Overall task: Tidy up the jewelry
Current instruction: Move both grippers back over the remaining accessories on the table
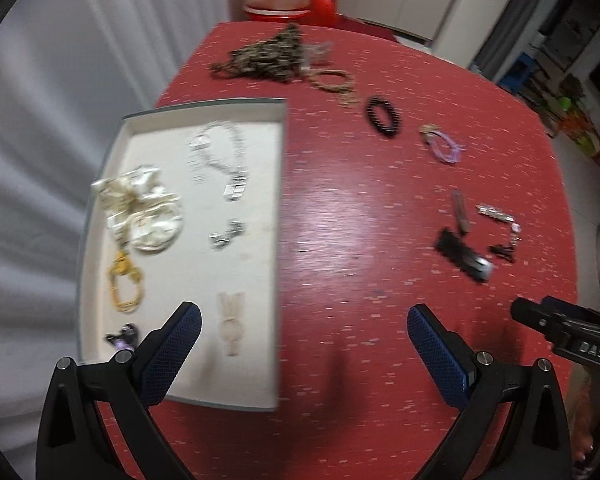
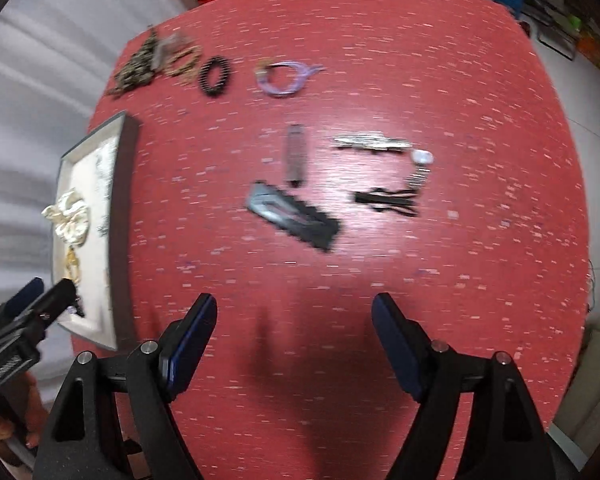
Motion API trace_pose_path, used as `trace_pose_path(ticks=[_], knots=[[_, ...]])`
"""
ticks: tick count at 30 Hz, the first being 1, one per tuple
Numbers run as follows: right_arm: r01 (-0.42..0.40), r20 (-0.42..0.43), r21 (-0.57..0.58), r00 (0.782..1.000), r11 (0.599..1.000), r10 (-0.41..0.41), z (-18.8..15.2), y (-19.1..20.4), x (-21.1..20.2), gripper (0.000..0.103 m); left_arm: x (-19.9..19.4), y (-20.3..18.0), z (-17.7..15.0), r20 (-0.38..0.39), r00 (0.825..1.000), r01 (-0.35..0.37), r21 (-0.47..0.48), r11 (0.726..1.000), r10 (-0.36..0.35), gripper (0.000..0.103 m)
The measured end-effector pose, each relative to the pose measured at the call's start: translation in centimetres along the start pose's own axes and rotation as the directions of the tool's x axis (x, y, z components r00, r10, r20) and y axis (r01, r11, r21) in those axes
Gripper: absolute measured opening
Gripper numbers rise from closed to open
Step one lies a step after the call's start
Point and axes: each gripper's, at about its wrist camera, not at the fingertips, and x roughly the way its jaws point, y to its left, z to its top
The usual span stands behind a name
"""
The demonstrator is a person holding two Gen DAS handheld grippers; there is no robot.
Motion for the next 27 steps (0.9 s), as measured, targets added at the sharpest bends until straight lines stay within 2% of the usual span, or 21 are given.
trace_pose_path(ticks=[6,12,21,27], knots=[[0.046,0.010,0.041,0.999,0.998,-0.047,0.4,-4.2,-0.3,0.082,1.5,-3.9,0.3,-0.042,0.998,0.050,0.018,0.999,-0.049,0.103],[0.071,0.016,0.104,0.997,0.992,-0.073,1.3,-7.4,0.3,0.082,3.4,-7.0,1.0,-0.061,0.997,0.055,0.031,0.998,-0.053,0.103],[0.054,0.043,0.126,0.997,0.991,-0.059,3.7,-7.9,2.2,0.082,6.3,-10.0,3.2,-0.053,0.998,0.044,0.071,0.997,-0.040,0.103],[0.055,0.056,0.125,0.996,0.991,-0.063,5.6,-8.2,3.5,0.073,8.1,-11.6,4.9,-0.044,0.998,0.059,0.115,0.992,-0.055,0.103]])
